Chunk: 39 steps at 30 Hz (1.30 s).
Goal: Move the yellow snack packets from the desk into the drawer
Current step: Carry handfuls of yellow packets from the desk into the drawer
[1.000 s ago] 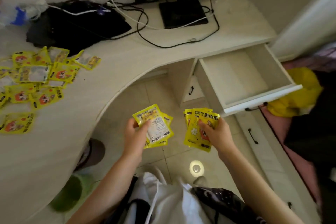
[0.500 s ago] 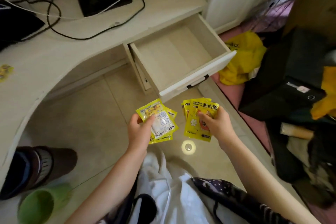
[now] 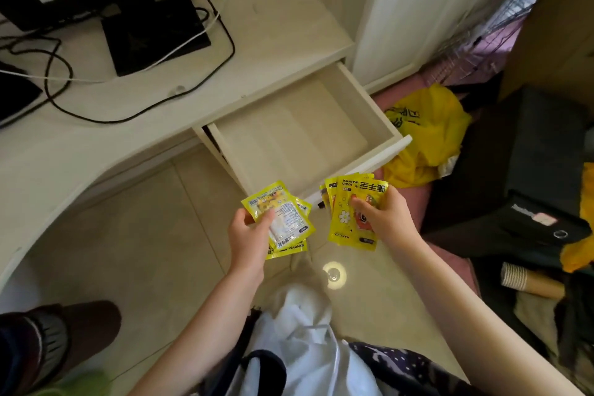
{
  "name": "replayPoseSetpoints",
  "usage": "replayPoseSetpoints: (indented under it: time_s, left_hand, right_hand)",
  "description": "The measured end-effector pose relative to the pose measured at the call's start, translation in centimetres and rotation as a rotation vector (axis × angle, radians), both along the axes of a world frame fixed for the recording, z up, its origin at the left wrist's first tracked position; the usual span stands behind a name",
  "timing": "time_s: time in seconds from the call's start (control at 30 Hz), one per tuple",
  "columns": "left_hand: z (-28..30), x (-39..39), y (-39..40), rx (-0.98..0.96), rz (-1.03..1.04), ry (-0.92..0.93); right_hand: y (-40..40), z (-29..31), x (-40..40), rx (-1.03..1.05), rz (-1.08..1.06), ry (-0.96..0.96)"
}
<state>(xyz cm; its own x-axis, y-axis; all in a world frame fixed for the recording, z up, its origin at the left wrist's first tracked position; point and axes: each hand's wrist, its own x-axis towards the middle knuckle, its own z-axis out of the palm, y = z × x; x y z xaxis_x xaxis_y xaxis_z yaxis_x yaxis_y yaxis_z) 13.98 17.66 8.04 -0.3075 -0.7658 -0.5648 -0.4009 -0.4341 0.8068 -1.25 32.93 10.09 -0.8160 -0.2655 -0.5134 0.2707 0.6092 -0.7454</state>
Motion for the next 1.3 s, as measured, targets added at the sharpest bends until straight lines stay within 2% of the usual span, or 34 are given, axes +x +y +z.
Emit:
replayPoseSetpoints:
  time_s: [0.2, 0.6, 0.83, 1.03, 1.2, 1.3]
  left_hand:
    - [-1.4, -5.3, -4.3, 0.010, 0.037, -0.042]
    - [-8.2, -12.1, -8.6, -0.007, 0.155, -0.225]
    - [-12.0, -13.5, -8.6, 0.097, 0.247, -0.305]
    - [-16.1, -14.0, -7.5, 0.257, 0.296, -0.321]
    - [-17.8, -13.6, -7.6, 0.330, 0.326, -0.377]
    - [-17.9, -13.3, -7.9, 0.323, 0.229, -0.446]
  right_hand:
    - [-6.2, -1.0, -5.7, 0.008, 0.086, -0.006]
    - [-15.4, -6.4, -13.5, 0.163, 0.293, -0.085]
    - [-17.3, -11.7, -14.7, 0.206, 0.447, -0.215]
    - [-17.9, -16.0, -15.0, 0.240, 0.627, -0.220]
    - [-17.4, -18.3, -16.1, 0.283, 0.550, -0.281]
    - [-16.8, -19.5, -16.8, 0.325, 0.566, -0.294]
